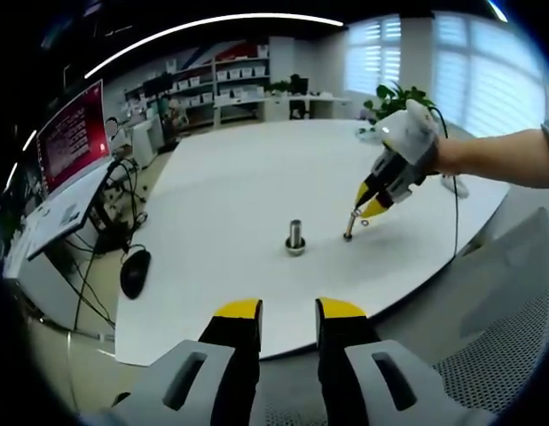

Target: Place the washer onto the threaded stud by aligning its center hole with the stud, sliding it down to the base, and recovering from edge contact or off-axis alignment until the washer reaches the visible bottom stop.

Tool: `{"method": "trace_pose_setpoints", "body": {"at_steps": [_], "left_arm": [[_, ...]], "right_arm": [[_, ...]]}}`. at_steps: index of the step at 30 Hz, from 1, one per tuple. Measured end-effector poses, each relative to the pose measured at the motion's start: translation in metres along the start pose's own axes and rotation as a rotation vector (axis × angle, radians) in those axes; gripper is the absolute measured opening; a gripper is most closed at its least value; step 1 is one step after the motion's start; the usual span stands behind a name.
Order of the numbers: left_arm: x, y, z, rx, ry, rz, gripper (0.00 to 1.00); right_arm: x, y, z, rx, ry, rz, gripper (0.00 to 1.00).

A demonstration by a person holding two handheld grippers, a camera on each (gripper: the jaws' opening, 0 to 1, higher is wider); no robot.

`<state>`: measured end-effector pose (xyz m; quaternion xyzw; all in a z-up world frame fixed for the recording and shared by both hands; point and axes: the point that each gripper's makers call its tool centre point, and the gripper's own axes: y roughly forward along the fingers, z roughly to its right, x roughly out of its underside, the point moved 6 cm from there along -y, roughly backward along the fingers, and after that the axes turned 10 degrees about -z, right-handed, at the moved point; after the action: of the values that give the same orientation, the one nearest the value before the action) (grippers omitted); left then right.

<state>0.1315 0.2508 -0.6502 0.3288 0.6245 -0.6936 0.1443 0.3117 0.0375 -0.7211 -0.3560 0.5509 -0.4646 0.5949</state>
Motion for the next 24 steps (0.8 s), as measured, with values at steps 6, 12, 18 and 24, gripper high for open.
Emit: {"method": "trace_pose_setpoints", "body": {"at_steps": [6,12,18,24], "left_arm": [[0.000,0.000,0.000,0.000,0.000,0.001,0.22],[0.000,0.000,0.000,-0.001,0.000,0.003,0.22],[0.000,0.000,0.000,-0.001,-0.001,0.003,0.22],[0.000,0.000,0.000,-0.001,-0.002,0.004,0.22]], "right_arm": [[-0.004,0.004,0.000,-0.010,-0.006,-0.008,0.15],[-0.007,0.006,0.000,-0.018,-0.004,-0.015,0.15],[-0.006,0.010,0.000,-0.030,-0.007,-0.037,0.15],[-0.006,0.017,-0.001,-0.036,-0.017,-0.062,0.15]]}}
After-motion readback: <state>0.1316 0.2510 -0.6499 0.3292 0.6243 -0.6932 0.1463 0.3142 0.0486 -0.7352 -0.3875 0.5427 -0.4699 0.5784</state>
